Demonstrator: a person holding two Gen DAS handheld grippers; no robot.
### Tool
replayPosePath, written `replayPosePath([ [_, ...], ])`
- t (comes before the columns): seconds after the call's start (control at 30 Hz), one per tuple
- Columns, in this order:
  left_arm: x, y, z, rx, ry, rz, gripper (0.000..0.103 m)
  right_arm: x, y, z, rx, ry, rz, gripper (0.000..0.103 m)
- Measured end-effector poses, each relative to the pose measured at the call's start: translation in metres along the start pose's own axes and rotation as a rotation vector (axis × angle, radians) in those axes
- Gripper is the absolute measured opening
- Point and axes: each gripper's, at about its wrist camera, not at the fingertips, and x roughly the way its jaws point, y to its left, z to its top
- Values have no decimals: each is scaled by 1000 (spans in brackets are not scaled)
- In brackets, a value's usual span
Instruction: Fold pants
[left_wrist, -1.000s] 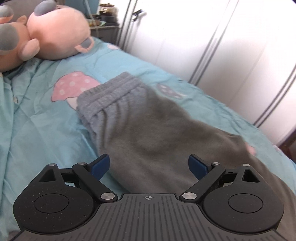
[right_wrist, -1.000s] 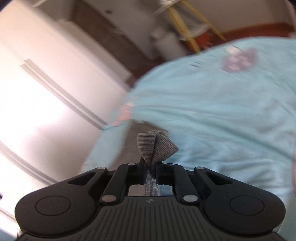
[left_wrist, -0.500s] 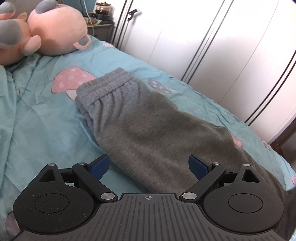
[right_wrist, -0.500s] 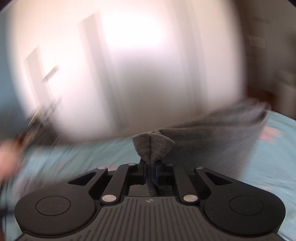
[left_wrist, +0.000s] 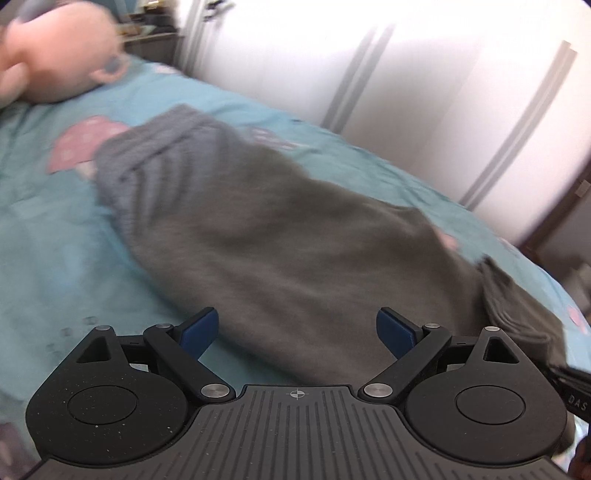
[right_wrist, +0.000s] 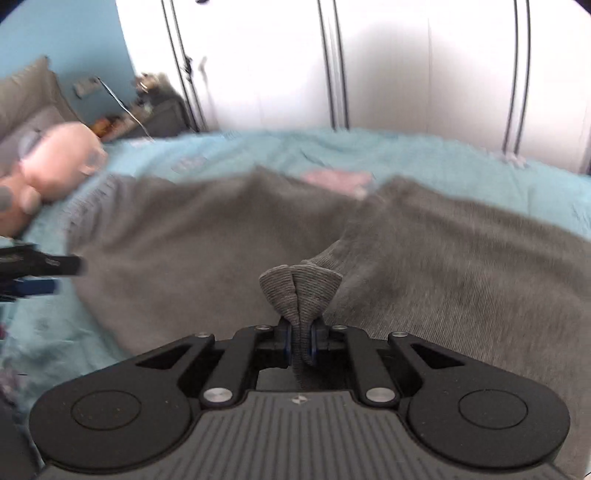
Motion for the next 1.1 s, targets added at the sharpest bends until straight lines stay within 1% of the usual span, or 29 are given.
replayPosePath([
  [0.07, 2, -10, -4, 50, -1, -24, 96, -9, 4, -3, -32, -16, 26, 9],
  [0.13, 6, -18, -7, 88, 13, -26, 96, -7, 4, -12, -22, 16, 64, 9],
  [0.2, 8, -23, -10, 106, 31, -29, 96, 4, 10, -26, -70, 65, 30, 9],
  [0.23, 8, -24, -11, 112, 35, -37, 96, 11, 11, -27, -73, 90, 22, 9],
  [0.27, 8, -25, -11, 115, 35, -43, 96, 13, 11, -32, -64, 96, 21, 9],
  [0.33, 7, -25, -11, 117, 34, -59, 96, 6, 11, -30, -63, 74, 22, 9],
  [0.4, 9, -25, -11, 106, 35, -59, 96, -7, 9, -22, -46, 21, 52, 9],
  [0.47, 11, -25, -11, 104, 46, -56, 96, -14, 10, -19, -75, -12, 81, 9],
  [0.5, 13, -25, -12, 110, 51, -50, 96, -13, 12, -22, -93, 3, 101, 9],
  [0.53, 14, -26, -12, 118, 55, -45, 96, 0, 11, -23, -111, 45, 118, 9],
  [0.57, 15, -26, -13, 126, 59, -40, 96, 9, 13, -27, -132, 93, 122, 11],
  [0.6, 15, -26, -13, 133, 63, -34, 96, 16, 15, -36, -154, 122, 113, 11],
  [0.63, 15, -27, -13, 138, 67, -32, 96, 15, 17, -42, -172, 91, 103, 13],
  [0.67, 15, -27, -13, 142, 71, -35, 96, 12, 17, -43, -174, 77, 105, 21],
  [0.7, 15, -27, -13, 143, 78, -37, 96, 7, 16, -38, -160, 90, 128, 25],
  [0.73, 16, -29, -11, 142, 87, -42, 96, 0, 12, -33, -126, 101, 168, 35],
  [0.77, 16, -32, -9, 141, 99, -56, 96, -8, 4, -27, -65, 95, 217, 44],
  [0.8, 15, -37, -8, 142, 103, -76, 96, -19, -8, -24, 11, 73, 269, 50],
  [0.83, 14, -44, -5, 141, 104, -105, 96, -31, -23, -26, 96, 37, 300, 62],
  [0.87, 13, -53, -3, 139, 105, -138, 96, -43, -38, -27, 184, -6, 308, 70],
  [0.9, 14, -63, -1, 136, 109, -178, 96, -55, -58, -30, 288, -50, 300, 72],
  [0.97, 18, -89, 0, 131, 134, -266, 96, -71, -93, -42, 505, -106, 276, 73],
  [1.0, 23, -104, -2, 145, 151, -291, 96, -78, -110, -52, 619, -128, 282, 73],
  [1.03, 28, -117, -6, 165, 166, -293, 96, -85, -126, -66, 743, -152, 300, 73],
  [1.1, 46, -138, -16, 192, 209, -257, 96, -97, -147, -94, 923, -186, 353, 73],
])
